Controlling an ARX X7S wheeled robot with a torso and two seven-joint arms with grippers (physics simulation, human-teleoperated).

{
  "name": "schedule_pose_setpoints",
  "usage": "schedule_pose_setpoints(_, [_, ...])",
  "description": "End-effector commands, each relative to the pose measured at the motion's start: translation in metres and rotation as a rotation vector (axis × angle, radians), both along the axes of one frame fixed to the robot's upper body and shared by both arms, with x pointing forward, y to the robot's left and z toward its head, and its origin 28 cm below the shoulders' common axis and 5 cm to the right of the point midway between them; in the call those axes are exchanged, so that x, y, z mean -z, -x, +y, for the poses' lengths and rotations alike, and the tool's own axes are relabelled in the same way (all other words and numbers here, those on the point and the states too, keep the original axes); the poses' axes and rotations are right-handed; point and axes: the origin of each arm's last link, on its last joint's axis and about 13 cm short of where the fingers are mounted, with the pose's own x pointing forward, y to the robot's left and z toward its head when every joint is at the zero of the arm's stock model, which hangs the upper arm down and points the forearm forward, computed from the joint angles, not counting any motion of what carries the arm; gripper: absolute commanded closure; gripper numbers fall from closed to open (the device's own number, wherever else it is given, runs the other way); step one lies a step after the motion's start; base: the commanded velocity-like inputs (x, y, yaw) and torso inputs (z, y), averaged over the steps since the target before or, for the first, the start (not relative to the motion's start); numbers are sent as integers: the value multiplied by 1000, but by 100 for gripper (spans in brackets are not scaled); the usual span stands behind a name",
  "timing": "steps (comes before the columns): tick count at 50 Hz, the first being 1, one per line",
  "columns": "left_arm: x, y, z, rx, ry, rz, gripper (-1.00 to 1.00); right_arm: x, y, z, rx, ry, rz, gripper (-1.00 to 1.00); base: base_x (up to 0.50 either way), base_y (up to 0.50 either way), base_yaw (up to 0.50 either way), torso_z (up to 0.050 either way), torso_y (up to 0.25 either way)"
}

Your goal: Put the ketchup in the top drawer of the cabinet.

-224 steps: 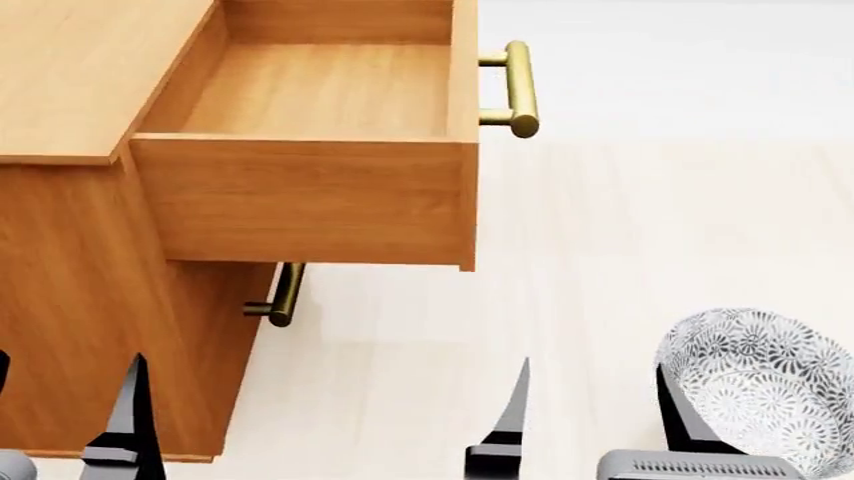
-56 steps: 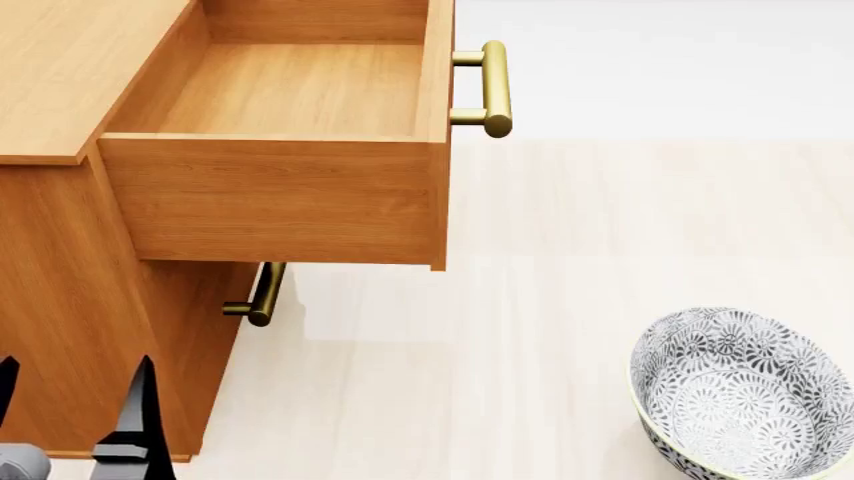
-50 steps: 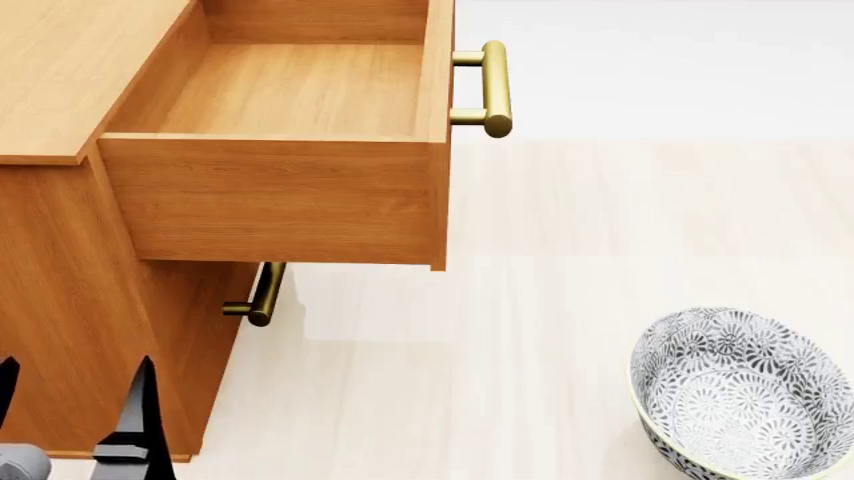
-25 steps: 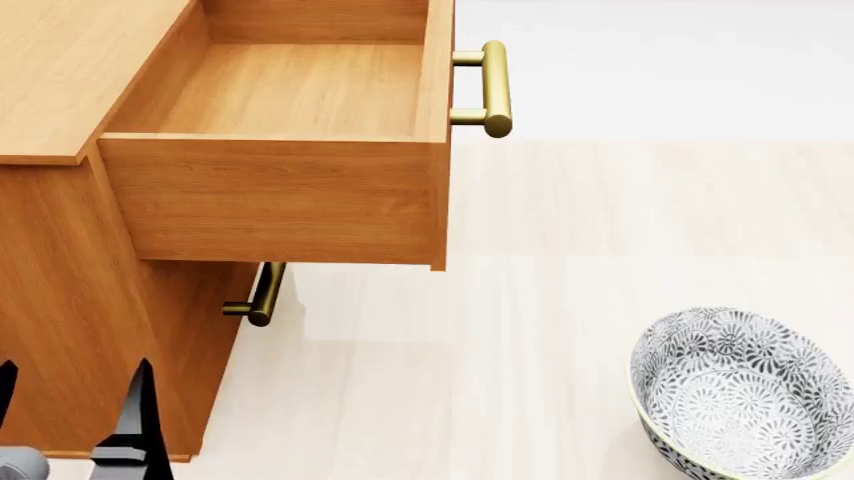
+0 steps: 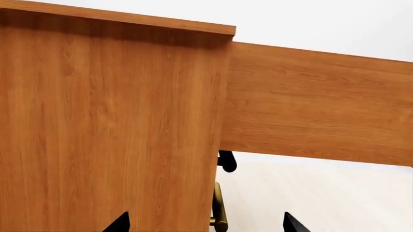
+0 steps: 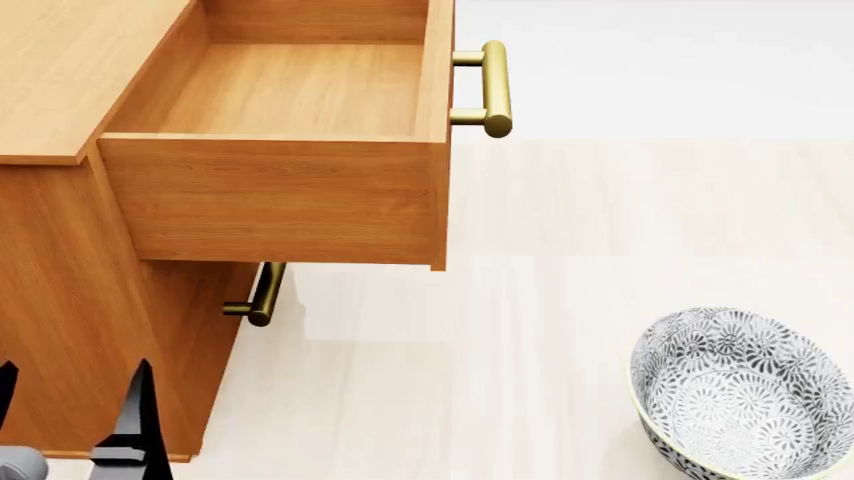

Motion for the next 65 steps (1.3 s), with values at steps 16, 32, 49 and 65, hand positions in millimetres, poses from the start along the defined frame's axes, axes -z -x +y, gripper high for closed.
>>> schedule_pose_setpoints(16, [1, 1, 1, -1, 3, 4, -100, 2, 2, 5, -62, 1, 11, -100, 0, 0, 0, 0, 0])
schedule_pose_setpoints(32, [1, 0, 1, 0, 2, 6, -100, 17, 0, 1, -14, 2, 87, -100, 0, 0, 0, 0, 0])
schedule_pose_setpoints(49, [1, 0, 0, 1, 6, 12, -100, 16, -2, 2, 9, -11, 83, 100, 0, 0, 0, 0, 0])
schedule_pose_setpoints(65, [3, 1, 0, 5, 14, 19, -100, -5, -9, 5, 45, -6, 5, 100, 0, 0, 0, 0, 0])
